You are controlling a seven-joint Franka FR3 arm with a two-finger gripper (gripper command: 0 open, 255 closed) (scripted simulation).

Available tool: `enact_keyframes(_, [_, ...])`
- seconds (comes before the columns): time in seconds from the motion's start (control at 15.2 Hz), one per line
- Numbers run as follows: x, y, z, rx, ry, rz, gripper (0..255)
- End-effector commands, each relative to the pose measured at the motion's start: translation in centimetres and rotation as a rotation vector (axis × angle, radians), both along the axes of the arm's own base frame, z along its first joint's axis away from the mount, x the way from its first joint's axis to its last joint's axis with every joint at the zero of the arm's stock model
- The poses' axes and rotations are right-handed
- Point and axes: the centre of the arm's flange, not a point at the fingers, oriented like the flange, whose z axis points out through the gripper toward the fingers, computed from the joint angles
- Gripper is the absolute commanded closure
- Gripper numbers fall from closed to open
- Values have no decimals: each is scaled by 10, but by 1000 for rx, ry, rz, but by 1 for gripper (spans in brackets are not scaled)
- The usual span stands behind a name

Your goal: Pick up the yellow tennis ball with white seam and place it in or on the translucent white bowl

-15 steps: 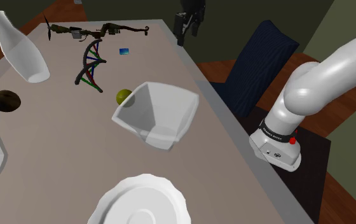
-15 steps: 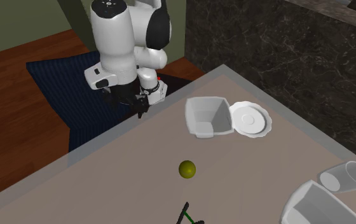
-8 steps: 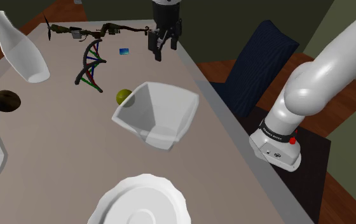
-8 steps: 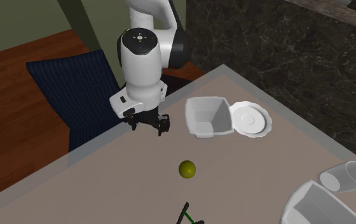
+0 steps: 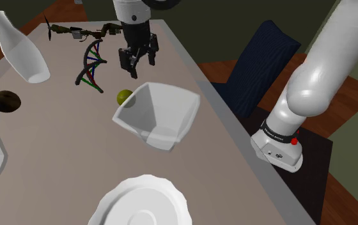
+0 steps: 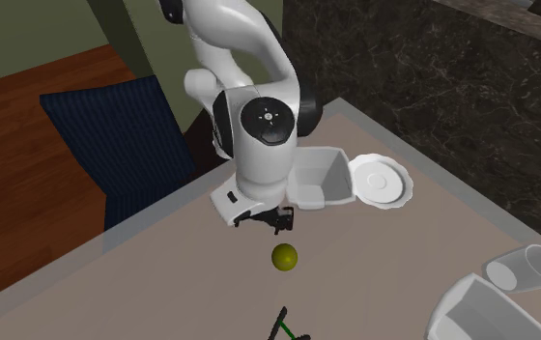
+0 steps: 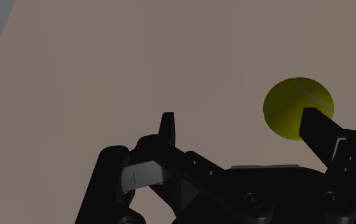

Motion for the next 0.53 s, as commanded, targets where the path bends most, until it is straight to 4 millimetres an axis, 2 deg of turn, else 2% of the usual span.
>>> enact_keyframes(0.0, [6, 26, -17, 1, 13, 3, 0])
enact_keyframes(0.33, [23, 80, -43, 2, 44, 13, 0])
enact_keyframes(0.46, [23, 79, -53, 2, 44, 13, 0])
